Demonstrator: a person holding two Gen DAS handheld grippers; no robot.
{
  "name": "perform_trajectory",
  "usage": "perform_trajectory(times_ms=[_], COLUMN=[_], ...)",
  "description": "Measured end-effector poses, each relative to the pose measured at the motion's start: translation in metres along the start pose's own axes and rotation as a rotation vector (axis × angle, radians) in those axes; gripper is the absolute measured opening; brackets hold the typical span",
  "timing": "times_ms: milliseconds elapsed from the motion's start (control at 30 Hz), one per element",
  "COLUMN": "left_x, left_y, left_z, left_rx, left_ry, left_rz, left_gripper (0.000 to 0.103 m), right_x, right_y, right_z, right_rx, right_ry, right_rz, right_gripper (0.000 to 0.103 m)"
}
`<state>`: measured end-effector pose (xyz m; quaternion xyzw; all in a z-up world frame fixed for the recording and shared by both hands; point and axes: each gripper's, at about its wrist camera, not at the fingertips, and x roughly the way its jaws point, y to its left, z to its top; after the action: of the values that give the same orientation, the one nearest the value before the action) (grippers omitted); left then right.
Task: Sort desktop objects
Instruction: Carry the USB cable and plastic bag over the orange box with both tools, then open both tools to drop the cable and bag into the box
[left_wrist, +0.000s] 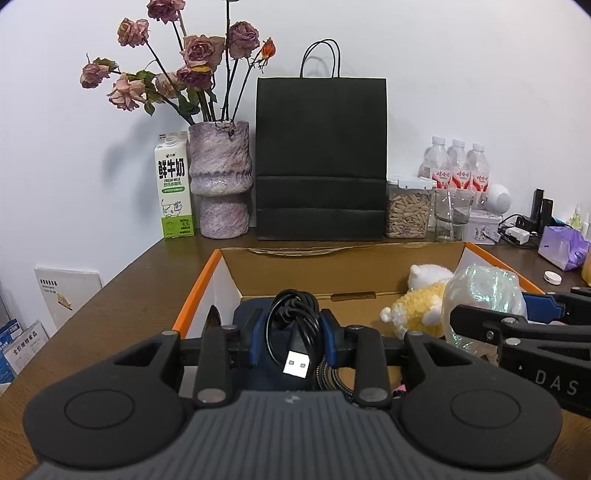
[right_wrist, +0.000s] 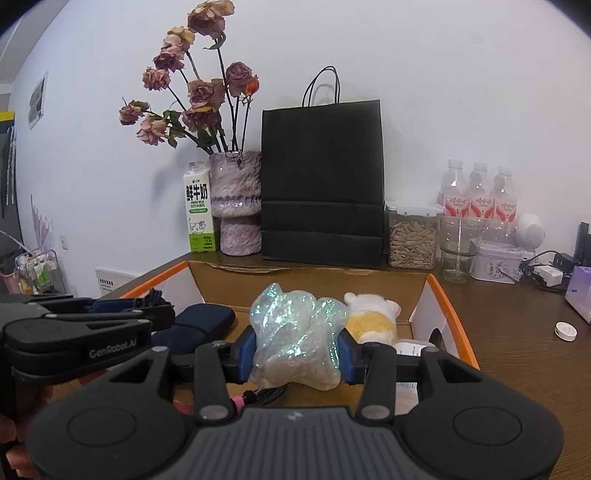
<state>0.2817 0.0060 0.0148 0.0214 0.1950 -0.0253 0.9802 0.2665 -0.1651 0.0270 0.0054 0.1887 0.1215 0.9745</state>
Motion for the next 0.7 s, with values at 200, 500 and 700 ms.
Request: perform_trajectory(times_ms=[200, 500, 700], left_x=[-0.005, -0.006, -0.009], left_y=[-0.003, 0.000, 0.000], left_z=[-0.001, 0.001, 0.001], left_rx=[0.018, 0.010, 0.011], left_ry=[-0.046, -0.078, -0.083], left_rz=[0.052, 0.121, 0.117], left_gripper=[0.079, 0.103, 0.103], right_x=[-0.003, -0.013, -0.015], right_y=[0.000, -0.005, -0.004], right_z=[-0.001, 0.000, 0.001], right_rx=[-0.004, 0.014, 0.013], right_ry=[-0.010, -0.064, -0.070], right_rz=[-0.023, -0.059, -0.061], right_gripper=[0.072, 0.103, 0.103])
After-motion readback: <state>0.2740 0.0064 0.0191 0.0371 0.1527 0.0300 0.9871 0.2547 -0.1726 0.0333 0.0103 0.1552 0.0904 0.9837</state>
